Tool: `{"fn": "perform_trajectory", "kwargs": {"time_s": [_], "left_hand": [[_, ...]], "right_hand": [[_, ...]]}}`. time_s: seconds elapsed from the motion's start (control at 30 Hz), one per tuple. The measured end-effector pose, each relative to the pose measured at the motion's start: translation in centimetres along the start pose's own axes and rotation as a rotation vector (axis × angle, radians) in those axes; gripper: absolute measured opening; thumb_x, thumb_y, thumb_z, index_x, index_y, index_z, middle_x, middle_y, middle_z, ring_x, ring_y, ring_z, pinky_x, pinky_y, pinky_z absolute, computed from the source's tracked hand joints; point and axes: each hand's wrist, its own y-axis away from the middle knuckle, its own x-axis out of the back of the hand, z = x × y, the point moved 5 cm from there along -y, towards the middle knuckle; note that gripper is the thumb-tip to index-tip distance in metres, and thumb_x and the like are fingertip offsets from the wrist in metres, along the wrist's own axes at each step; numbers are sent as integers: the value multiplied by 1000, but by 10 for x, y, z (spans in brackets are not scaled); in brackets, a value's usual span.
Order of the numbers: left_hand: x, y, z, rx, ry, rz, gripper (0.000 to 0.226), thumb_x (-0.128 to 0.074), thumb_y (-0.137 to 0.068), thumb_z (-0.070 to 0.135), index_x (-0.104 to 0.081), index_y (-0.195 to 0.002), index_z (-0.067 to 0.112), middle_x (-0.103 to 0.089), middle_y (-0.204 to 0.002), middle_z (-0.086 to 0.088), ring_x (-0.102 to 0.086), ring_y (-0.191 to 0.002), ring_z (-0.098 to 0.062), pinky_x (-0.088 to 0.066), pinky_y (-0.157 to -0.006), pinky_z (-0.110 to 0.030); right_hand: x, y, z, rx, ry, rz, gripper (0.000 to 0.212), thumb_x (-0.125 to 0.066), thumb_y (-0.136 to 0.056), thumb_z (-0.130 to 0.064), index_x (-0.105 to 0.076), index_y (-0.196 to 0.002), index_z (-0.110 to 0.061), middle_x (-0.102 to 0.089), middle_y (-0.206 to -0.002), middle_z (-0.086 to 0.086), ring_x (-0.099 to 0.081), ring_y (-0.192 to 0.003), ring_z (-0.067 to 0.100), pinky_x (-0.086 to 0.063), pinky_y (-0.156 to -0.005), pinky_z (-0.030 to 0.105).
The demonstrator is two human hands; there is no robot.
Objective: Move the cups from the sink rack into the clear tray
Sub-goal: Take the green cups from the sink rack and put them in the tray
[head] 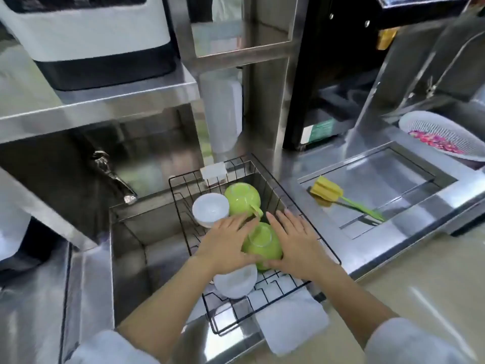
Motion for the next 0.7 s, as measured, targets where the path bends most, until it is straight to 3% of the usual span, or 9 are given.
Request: {"fn": "perform_trajectory", "kwargs": {"time_s": [0.2, 0.37, 0.53, 0.7], "left_hand": [[-23, -18, 3, 113, 15, -182, 84, -61, -69, 61, -25, -136, 25, -37, -141, -4, -39, -125, -26, -37, -96, -41], [-29, -28, 0, 177, 49, -246, 97, -68, -65, 57, -15, -141, 29, -34, -141, -6, -37, -128, -29, -36, -100, -46], [-37, -35, -2, 224, 75, -315, 112, -76, -58, 51, -6, -142, 30, -29, -144, -10, -32, -129, -31, -32, -105, -48], [-40, -36, -2, 247, 171, -286, 114, -82, -54, 41, -9, -140, 29, -30, -141, -14, -37, -126, -33, -36, -101, -44]], "right_hand": [[-16, -13, 1, 9, -160, -162, 114, -69, -66, -56, 1, -145, -12, -21, -152, 10, -10, -142, 22, -13, -114, 38], [-31, -23, 3, -9, -130, -240, 121, -72, -61, -56, 2, -144, -10, -25, -149, 13, -12, -141, 29, -16, -113, 42], [-37, -31, 1, -10, -189, -216, 118, -78, -56, -51, -9, -141, -9, -39, -133, 12, -41, -124, 31, -35, -99, 42], [-36, -35, 2, -2, -221, -171, 109, -78, -56, -48, -17, -137, -9, -43, -126, 12, -45, -117, 30, -39, -96, 40]]}}
